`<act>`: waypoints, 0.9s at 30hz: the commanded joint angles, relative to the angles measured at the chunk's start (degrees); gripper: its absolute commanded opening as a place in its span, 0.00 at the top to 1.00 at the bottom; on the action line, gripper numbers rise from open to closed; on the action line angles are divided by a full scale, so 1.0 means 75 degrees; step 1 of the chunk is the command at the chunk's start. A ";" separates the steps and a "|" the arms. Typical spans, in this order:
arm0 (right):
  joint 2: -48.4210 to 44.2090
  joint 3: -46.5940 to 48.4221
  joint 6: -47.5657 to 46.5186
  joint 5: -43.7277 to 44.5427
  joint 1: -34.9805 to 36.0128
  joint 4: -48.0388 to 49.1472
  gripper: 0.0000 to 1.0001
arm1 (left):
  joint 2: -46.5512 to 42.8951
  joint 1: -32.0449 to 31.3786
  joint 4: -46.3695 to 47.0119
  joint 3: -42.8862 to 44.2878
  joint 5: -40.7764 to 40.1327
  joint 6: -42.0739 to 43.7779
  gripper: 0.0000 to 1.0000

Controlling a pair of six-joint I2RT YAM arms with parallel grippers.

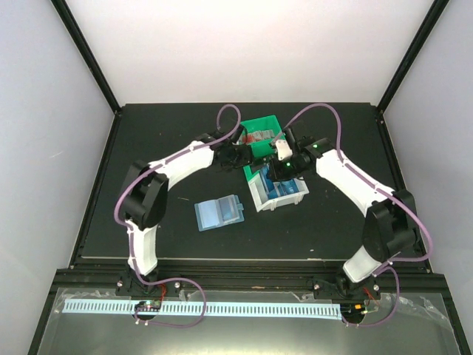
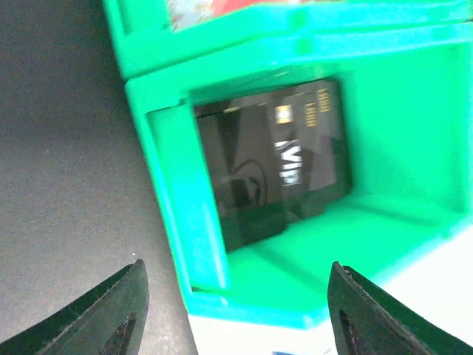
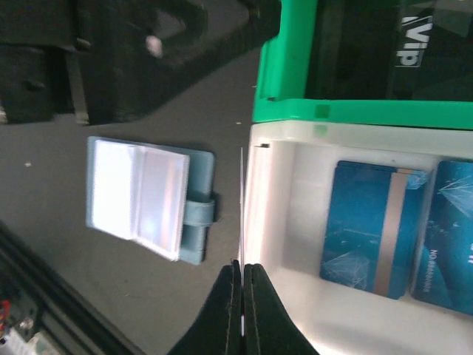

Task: Put the credit cards into the card holder
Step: Pick up the credit card from the storage box, then insert the credit card into the card holder.

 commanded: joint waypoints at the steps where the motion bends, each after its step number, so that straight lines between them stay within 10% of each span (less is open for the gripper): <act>1: -0.0311 0.0106 0.0094 -0.0951 0.0013 -0.0035 0.99 | -0.1170 -0.0011 -0.0122 -0.0197 -0.0365 0.0679 0.30; 17: 0.0789 -0.1045 0.2699 -0.2088 0.1595 0.4079 0.99 | -0.5394 0.0833 0.0023 -0.5508 0.0120 0.0816 0.42; 27: 0.1773 -0.2117 0.3308 -0.1523 0.2000 0.5647 0.99 | -0.5350 0.1117 0.1239 -0.7118 0.0170 0.0374 0.59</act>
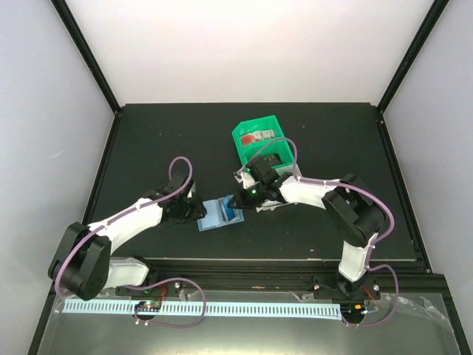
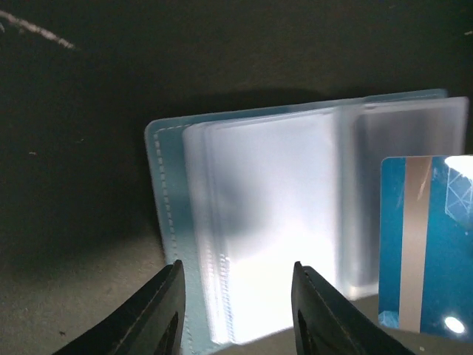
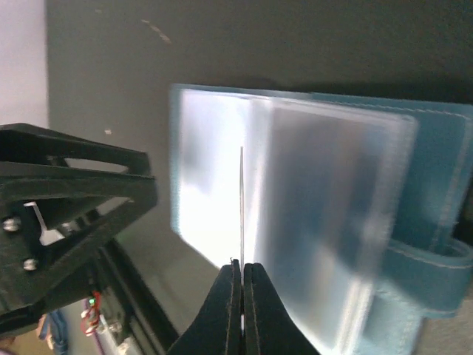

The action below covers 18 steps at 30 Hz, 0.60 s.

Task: Put the credit cards into the card holder
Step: Insert the credit card into the card holder.

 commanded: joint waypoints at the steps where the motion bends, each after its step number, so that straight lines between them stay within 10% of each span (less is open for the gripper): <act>1: 0.0349 -0.0465 0.0365 0.0293 0.0001 0.1290 0.99 | 0.0432 0.0141 0.1006 -0.0341 0.0221 -0.0324 0.60; 18: 0.1221 -0.0520 0.1675 -0.0234 -0.0006 0.2459 0.99 | 0.0864 0.0140 0.0779 -0.0672 -0.0499 -0.0427 0.75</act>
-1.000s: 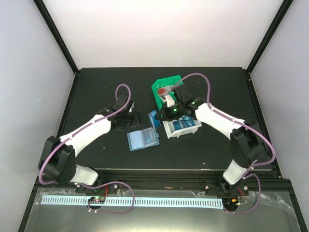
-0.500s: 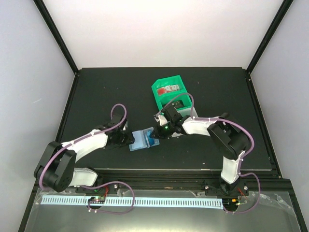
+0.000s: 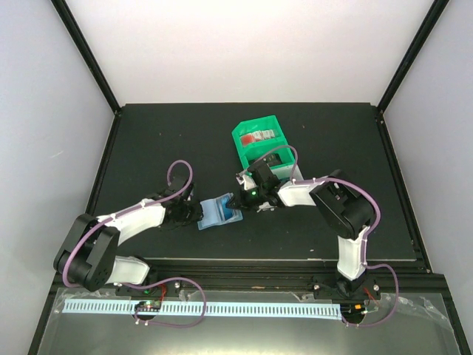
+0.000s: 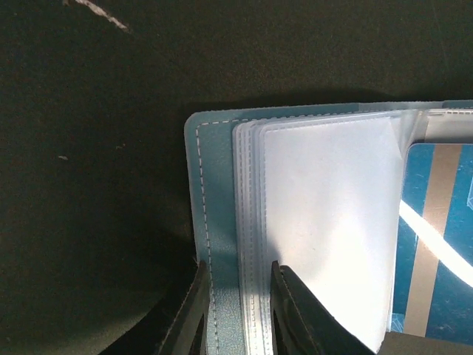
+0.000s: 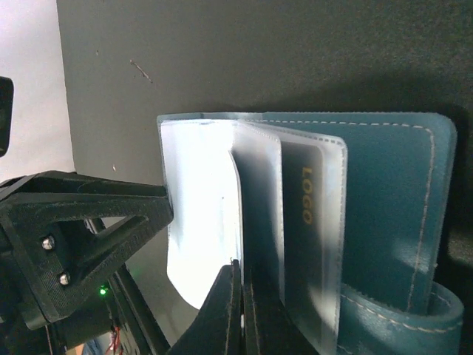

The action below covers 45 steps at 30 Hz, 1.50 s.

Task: Put the credit cards into the card holder
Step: Insert the credit card into the card holder.

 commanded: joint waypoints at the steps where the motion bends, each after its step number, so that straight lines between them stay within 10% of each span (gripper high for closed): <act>1: 0.0351 0.0190 0.0461 0.0037 0.0107 0.0089 0.99 | 0.0246 -0.0008 -0.0157 -0.0071 -0.0415 0.0024 0.76; 21: 0.0059 0.0152 0.1890 -0.0067 0.0116 0.0564 0.99 | 0.0289 -0.0010 0.0236 -0.0342 -0.0740 0.0551 0.77; 45: 0.0613 0.0624 0.0183 0.0630 0.0105 -0.0306 0.99 | 0.0495 -0.0003 0.0129 -0.0312 -0.0593 0.0506 0.77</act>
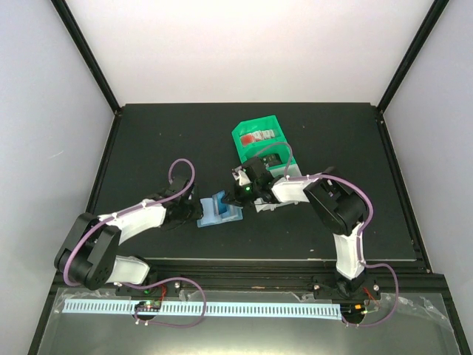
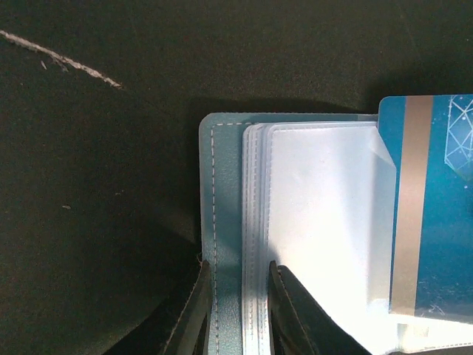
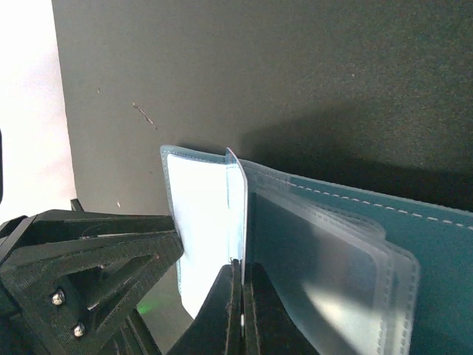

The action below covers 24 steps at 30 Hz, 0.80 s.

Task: Put the credit cards into the card holder
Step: Insert the credit card into the card holder.

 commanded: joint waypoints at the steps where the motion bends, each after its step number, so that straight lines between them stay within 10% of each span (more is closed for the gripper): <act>1: 0.0105 -0.0169 -0.0313 0.0318 0.0033 -0.0152 0.99 | 0.0410 -0.0006 -0.0289 -0.0258 -0.0132 0.0074 0.77; 24: 0.0264 -0.0657 0.0656 0.0283 0.0656 0.0958 0.98 | 0.0443 -0.0010 0.0193 -0.0494 0.0164 -0.0370 0.73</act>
